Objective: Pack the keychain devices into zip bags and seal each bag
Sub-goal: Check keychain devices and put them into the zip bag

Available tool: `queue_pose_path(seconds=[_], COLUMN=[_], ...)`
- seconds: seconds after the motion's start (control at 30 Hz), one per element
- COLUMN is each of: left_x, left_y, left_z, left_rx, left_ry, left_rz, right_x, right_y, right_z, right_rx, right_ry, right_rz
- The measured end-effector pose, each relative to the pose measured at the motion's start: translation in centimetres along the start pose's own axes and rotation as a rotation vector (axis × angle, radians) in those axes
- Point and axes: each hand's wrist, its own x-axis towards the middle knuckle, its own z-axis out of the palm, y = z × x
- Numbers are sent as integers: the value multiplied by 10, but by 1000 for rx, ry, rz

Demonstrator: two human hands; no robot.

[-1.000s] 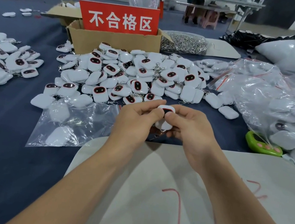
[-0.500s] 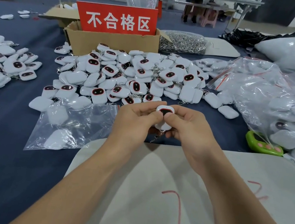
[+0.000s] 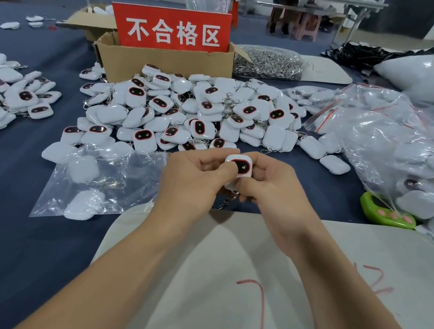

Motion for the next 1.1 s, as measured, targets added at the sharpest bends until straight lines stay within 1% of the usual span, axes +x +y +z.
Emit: queue_pose_path(seconds=[0.23, 0.37, 0.43, 0.5, 0.57, 0.67, 0.73, 0.83, 0.97, 1.03, 1.1], left_x=[-1, -3, -5, -6, -7, -11, -14, -15, -13, -13, -10], left_y=[-1, 1, 3, 4, 2, 0, 1, 3, 3, 4, 6], left_z=[3, 2, 2, 1, 1, 3, 5, 4, 1, 3, 4], left_rx=[-17, 30, 85, 151, 228, 381, 415, 393, 388, 305, 155], left_ry=[-27, -18, 22, 63, 90, 137, 149, 153, 142, 148, 192], left_rz=[30, 82, 171, 249, 282, 306, 339, 351, 338, 284, 175], right_x=[0, -1, -1, 1, 2, 4, 3, 3, 3, 2, 0], right_y=[-1, -2, -1, -1, -1, 1, 1, 0, 0, 0, -1], right_z=[1, 3, 3, 0, -3, -5, -5, -6, -4, -2, -1], right_rx=[-2, -25, -13, -11, -29, -124, -189, -221, -254, -346, -408], right_ry=[63, 77, 142, 247, 324, 418, 455, 473, 456, 467, 439], right_rz=[-17, -4, 3, -2, -41, -130, -189, -243, -279, -304, -308])
